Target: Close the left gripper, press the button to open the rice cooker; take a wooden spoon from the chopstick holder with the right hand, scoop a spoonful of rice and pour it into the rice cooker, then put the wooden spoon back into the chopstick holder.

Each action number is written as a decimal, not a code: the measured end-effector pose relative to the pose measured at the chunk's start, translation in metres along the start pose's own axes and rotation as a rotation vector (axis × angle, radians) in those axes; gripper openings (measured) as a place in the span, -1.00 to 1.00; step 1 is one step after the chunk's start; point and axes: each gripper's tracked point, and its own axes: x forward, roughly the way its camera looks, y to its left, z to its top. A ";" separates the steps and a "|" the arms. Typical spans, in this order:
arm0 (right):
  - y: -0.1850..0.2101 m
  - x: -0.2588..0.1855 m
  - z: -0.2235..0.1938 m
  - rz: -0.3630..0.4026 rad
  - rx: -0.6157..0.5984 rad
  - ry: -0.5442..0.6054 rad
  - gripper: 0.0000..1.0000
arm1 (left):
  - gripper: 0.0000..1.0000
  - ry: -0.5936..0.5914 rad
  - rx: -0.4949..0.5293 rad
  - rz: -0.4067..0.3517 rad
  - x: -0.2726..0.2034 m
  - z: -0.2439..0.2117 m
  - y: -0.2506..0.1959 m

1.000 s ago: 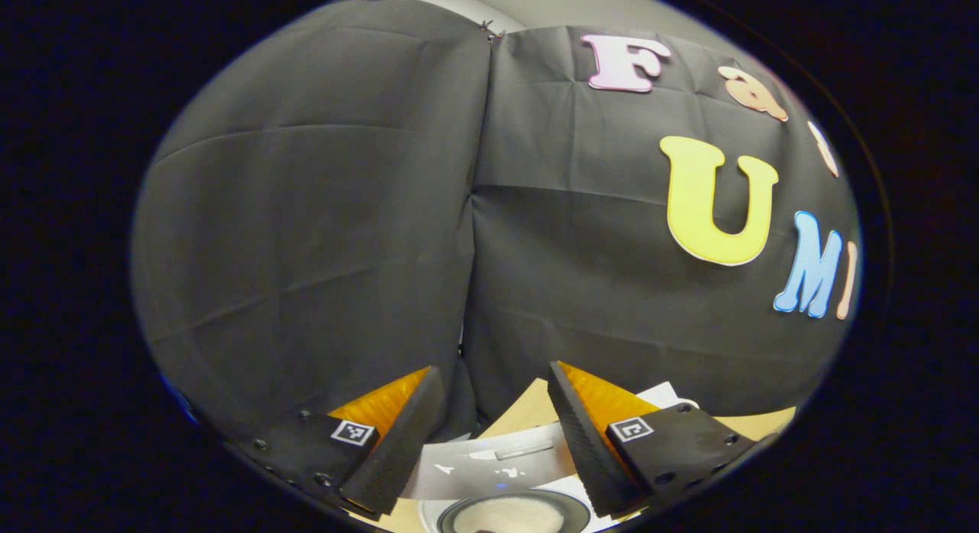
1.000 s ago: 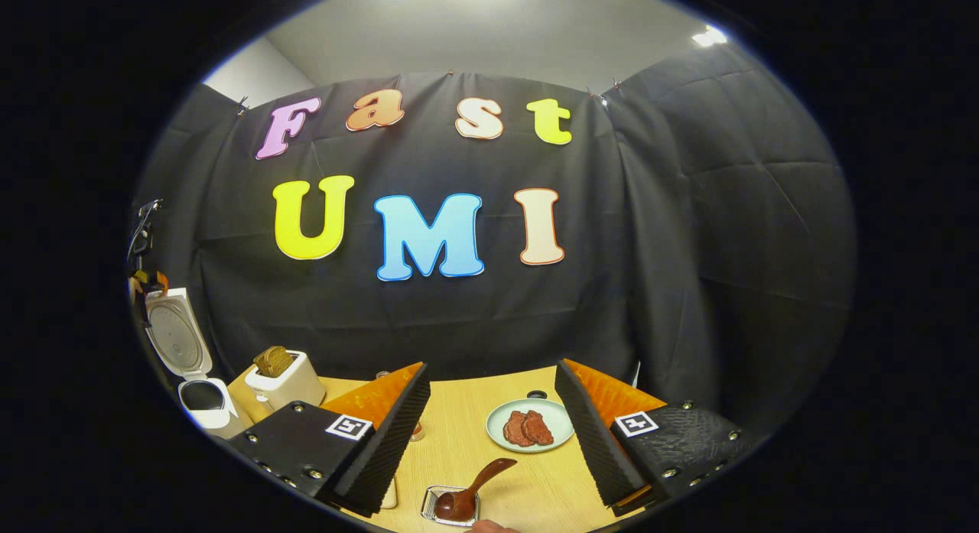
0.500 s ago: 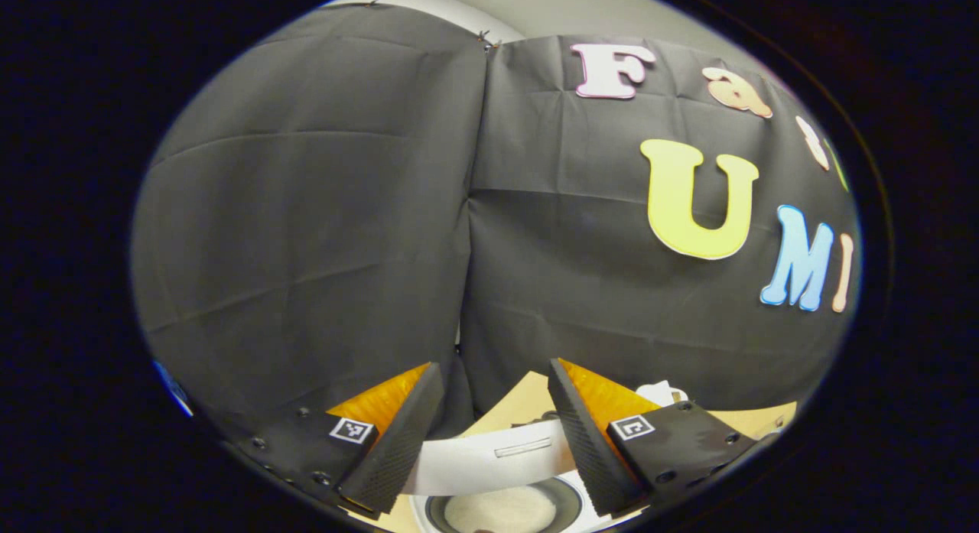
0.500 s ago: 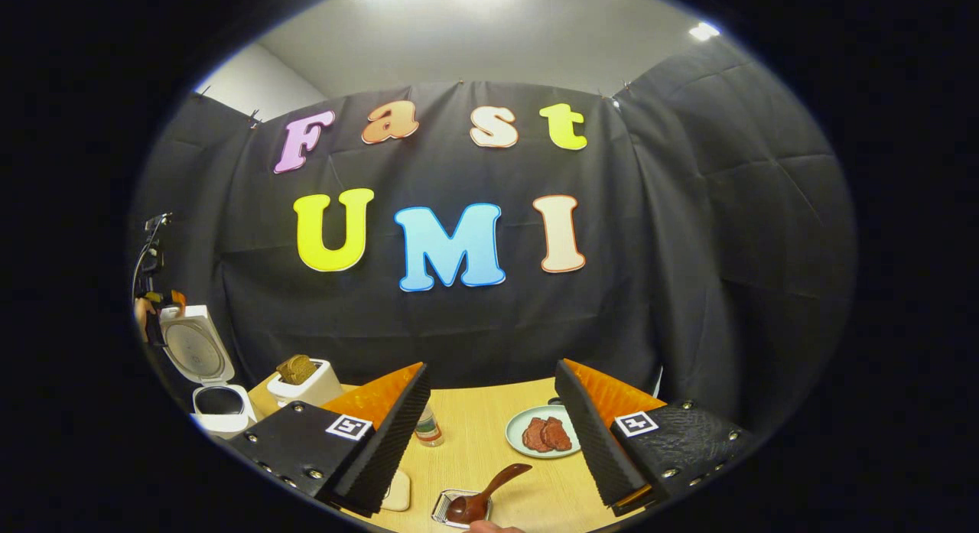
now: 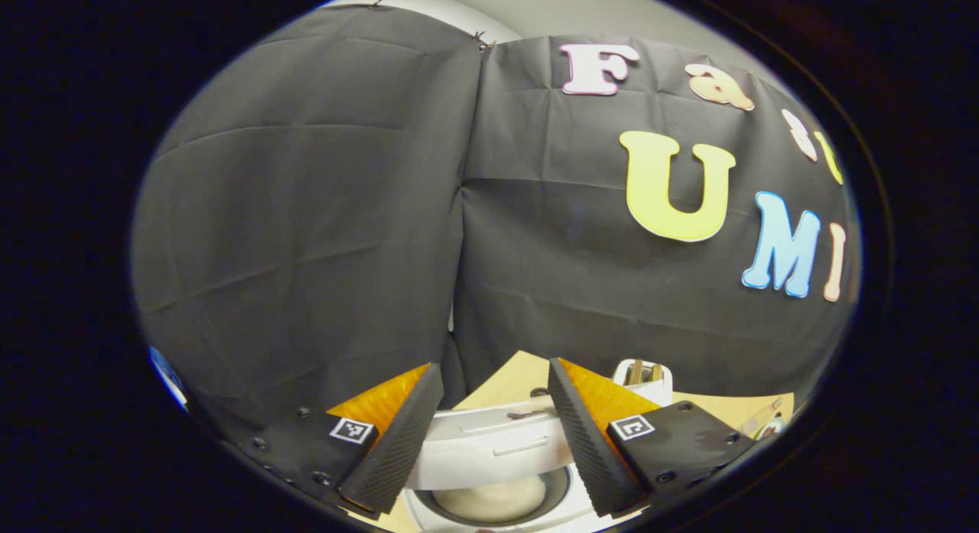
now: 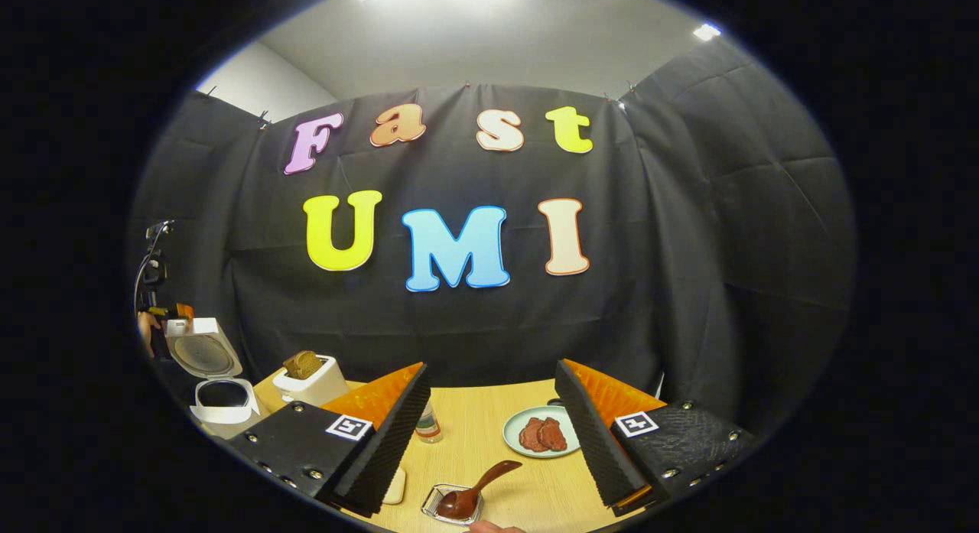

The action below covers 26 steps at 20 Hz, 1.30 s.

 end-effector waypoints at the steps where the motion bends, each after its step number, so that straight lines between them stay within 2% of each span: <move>1: -0.002 -0.001 0.000 -0.002 0.004 0.005 0.99 | 0.93 0.009 -0.002 -0.007 -0.003 -0.007 -0.002; 6: -0.005 -0.005 -0.003 0.003 0.017 0.016 0.99 | 0.93 0.078 -0.021 -0.028 -0.038 -0.058 -0.011; 8: -0.005 -0.006 0.001 0.006 0.016 0.009 0.99 | 0.89 0.114 -0.038 -0.039 -0.046 -0.079 -0.015; 12: -0.003 -0.009 0.006 0.017 0.004 0.000 0.99 | 0.92 0.166 -0.031 -0.053 -0.055 -0.113 -0.020; 13: -0.002 -0.012 0.005 0.018 0.001 0.002 0.99 | 0.97 0.175 -0.021 -0.054 -0.057 -0.119 -0.021; 14: -0.003 -0.013 0.005 0.018 -0.002 0.003 0.99 | 0.87 0.179 -0.011 -0.054 -0.059 -0.124 -0.022; 19: -0.004 -0.020 0.001 0.013 -0.007 0.018 0.99 | 0.87 0.230 0.003 -0.058 -0.059 -0.148 -0.024; 21: -0.006 -0.022 0.001 0.006 -0.014 0.020 0.99 | 0.93 0.241 0.003 -0.062 -0.060 -0.156 -0.025; 23: -0.007 -0.024 -0.001 0.000 -0.015 0.024 0.99 | 0.87 0.252 0.013 -0.067 -0.058 -0.163 -0.025; 26: -0.006 -0.026 -0.003 -0.005 -0.017 0.032 0.99 | 0.93 0.273 0.024 -0.076 -0.056 -0.172 -0.026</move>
